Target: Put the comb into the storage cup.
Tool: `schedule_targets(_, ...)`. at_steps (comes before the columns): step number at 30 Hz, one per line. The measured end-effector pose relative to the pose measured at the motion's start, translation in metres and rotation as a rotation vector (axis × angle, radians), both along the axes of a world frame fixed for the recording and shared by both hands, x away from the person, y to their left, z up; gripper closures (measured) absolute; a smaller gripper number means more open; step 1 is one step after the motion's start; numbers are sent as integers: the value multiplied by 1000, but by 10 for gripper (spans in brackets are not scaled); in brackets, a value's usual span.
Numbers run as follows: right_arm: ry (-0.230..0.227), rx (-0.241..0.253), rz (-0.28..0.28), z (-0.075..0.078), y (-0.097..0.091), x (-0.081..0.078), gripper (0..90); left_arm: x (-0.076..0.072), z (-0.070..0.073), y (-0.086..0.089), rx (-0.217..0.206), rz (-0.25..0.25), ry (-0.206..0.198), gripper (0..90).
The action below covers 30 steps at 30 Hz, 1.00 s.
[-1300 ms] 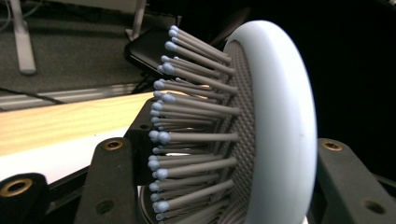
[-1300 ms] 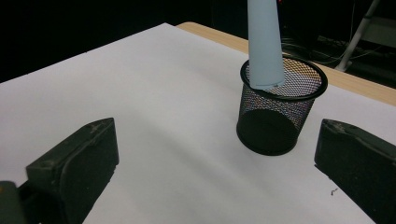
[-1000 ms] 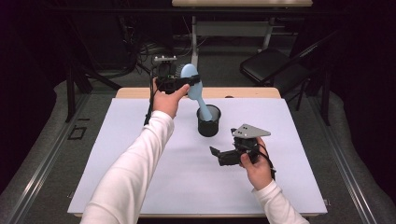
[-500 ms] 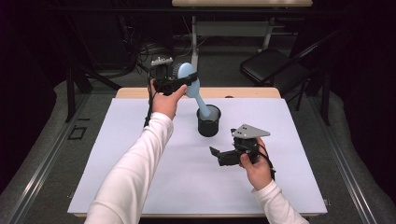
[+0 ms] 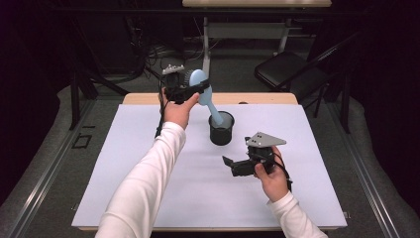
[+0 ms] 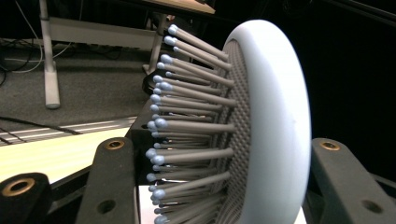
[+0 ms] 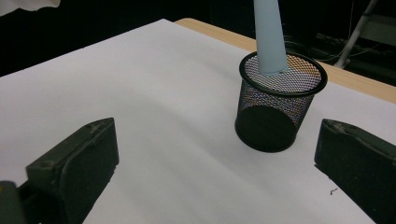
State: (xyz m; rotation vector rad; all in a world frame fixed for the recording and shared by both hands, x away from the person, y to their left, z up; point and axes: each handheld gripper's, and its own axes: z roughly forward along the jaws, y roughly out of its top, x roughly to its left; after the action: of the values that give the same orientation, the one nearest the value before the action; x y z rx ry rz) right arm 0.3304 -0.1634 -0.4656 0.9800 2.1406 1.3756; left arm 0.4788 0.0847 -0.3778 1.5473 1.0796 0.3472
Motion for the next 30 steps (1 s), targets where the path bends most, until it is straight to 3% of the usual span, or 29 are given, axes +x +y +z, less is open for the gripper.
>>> schedule_targets(13,6,-1,5,-1,0,0,0,4,-14,-7,4,7,9,489)
schedule_targets(30,9,-7,13,-2,1,1,0,7,-27,-14,49,17,21,488)
